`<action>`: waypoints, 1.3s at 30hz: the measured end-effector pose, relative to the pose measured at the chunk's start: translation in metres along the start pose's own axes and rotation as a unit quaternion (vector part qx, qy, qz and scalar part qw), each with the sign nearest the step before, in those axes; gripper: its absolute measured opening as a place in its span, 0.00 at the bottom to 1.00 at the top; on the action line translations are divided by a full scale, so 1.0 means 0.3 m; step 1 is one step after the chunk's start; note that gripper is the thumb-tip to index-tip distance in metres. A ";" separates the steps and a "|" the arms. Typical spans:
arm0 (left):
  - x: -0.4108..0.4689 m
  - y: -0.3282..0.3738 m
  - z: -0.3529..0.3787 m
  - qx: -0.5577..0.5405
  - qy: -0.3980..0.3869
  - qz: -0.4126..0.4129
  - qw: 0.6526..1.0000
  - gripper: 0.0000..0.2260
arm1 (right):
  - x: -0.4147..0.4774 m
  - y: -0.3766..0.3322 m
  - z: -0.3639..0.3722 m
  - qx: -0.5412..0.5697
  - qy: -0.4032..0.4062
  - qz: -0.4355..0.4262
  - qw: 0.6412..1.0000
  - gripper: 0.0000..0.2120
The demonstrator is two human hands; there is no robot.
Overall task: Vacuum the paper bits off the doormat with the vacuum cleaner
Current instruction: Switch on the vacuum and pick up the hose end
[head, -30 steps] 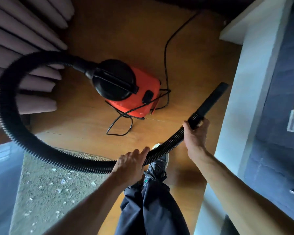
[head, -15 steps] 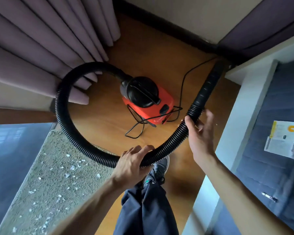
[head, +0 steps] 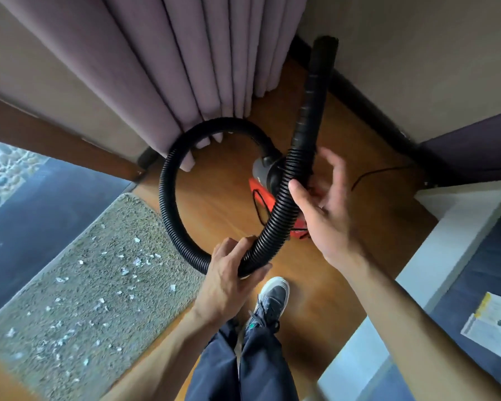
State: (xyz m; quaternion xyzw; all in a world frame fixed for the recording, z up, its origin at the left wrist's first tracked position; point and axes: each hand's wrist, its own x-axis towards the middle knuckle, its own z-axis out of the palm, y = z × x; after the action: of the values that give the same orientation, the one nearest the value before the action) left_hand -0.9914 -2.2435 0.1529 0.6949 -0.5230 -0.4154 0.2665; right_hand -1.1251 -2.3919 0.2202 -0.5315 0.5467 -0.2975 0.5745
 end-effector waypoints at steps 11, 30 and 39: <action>-0.069 -0.014 -0.044 -0.132 0.177 -0.129 0.967 0.12 | 0.061 -0.084 0.304 -0.100 -0.230 -0.094 0.963 0.32; -0.243 -0.037 0.044 -0.412 0.390 -0.278 0.775 0.33 | -0.039 0.087 0.682 -0.264 -0.519 -0.119 0.804 0.34; -0.360 -0.081 0.067 -0.482 0.444 -0.309 0.689 0.34 | -0.121 0.194 0.808 -0.280 -0.598 0.054 0.749 0.29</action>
State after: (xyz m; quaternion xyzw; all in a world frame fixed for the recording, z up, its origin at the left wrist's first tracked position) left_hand -1.0080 -2.1323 0.1552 0.6964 0.1736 -0.3119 0.6226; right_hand -0.9183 -2.2740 0.1376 -0.7077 0.1774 0.2796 0.6241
